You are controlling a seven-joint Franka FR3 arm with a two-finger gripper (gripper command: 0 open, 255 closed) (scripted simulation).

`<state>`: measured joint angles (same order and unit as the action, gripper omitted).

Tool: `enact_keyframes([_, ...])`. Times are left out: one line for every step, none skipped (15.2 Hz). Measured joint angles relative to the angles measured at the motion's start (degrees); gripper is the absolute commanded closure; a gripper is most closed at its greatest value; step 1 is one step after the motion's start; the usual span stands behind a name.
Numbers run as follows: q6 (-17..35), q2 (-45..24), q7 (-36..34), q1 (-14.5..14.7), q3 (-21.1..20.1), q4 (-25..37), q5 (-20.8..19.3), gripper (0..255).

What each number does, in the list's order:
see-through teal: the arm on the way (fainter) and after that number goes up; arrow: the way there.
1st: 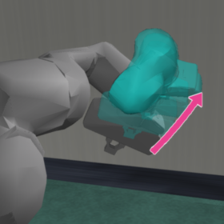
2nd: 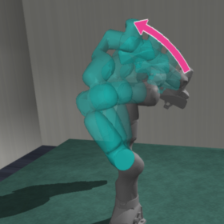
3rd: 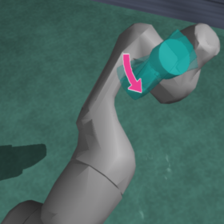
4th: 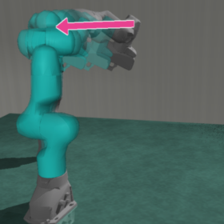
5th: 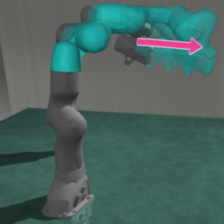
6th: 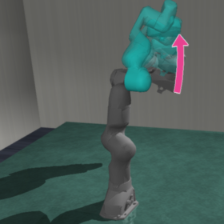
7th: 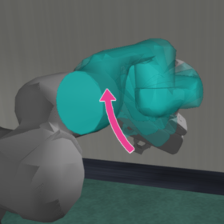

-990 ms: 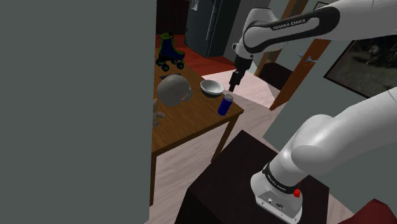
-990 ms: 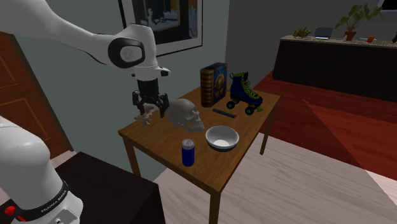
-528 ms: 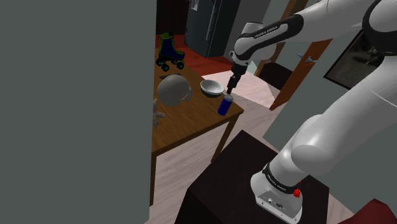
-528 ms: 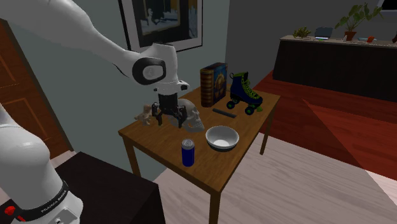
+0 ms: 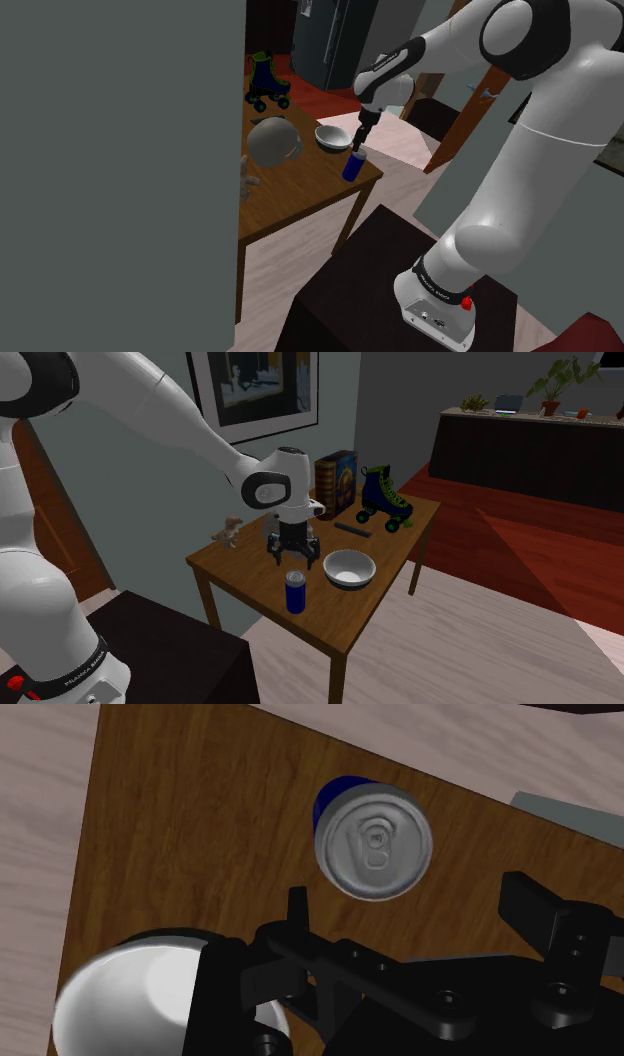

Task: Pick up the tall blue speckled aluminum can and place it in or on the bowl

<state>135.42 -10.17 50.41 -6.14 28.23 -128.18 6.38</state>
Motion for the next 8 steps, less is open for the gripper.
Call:
enact_keyframes([0.9,-1.0,0.6,-0.2,-0.2,0.0,0.8,0])
enact_keyframes([1.4,-1.9,1.1,-0.4,-0.4,0.3,1.4,0])
enact_keyframes([2.2,-2.4,1.5,-0.6,-0.5,-0.1,1.9,0])
enact_keyframes([2.8,-3.2,2.0,-0.8,-0.8,0.0,2.5,0])
enact_keyframes([3.7,-4.0,2.4,-1.0,-1.0,-0.2,3.1,0])
enact_keyframes([4.2,-4.6,2.7,-1.1,-1.2,-0.2,3.5,0])
enact_keyframes([4.6,-5.2,3.0,-1.2,-1.4,-0.1,3.9,0])
enact_keyframes([4.9,-5.4,3.1,-1.3,-1.5,-0.2,4.2,0])
